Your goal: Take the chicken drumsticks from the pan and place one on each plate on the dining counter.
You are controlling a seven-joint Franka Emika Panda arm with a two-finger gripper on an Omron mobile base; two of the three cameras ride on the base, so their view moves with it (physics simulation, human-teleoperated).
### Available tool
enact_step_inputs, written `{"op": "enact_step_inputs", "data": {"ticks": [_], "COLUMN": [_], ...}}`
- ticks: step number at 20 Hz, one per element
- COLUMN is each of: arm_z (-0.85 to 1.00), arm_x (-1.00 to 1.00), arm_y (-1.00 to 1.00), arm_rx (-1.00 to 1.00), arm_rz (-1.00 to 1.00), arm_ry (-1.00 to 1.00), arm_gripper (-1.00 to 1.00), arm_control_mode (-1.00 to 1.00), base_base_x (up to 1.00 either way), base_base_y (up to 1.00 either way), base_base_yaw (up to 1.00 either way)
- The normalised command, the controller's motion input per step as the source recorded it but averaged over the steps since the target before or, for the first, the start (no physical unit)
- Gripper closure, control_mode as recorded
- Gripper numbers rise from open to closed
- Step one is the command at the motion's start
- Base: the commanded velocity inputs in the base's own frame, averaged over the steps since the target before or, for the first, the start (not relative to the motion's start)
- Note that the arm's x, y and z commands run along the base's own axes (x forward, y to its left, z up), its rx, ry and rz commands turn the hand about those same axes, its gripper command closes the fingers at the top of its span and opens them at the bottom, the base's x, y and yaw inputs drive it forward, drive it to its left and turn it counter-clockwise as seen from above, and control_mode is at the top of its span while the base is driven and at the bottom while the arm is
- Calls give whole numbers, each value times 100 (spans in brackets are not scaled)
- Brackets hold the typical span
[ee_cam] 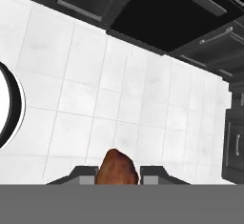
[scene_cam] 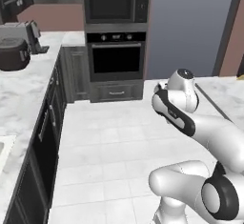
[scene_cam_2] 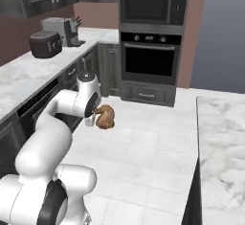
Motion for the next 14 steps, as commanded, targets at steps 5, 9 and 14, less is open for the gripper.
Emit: {"op": "enact_step_inputs", "data": {"ticks": [5,9,14], "arm_z": [0,0,0], "arm_x": [0,0,0], "arm_y": [0,0,0], "arm_rx": [0,0,0], "arm_rz": [0,0,0], "arm_ry": [0,0,0], "arm_gripper": [100,100,100], "arm_control_mode": [100,100,100], "base_base_x": [100,100,100], "base_base_y": [26,25,26], "base_base_yaw": [-13,-17,-33]}}
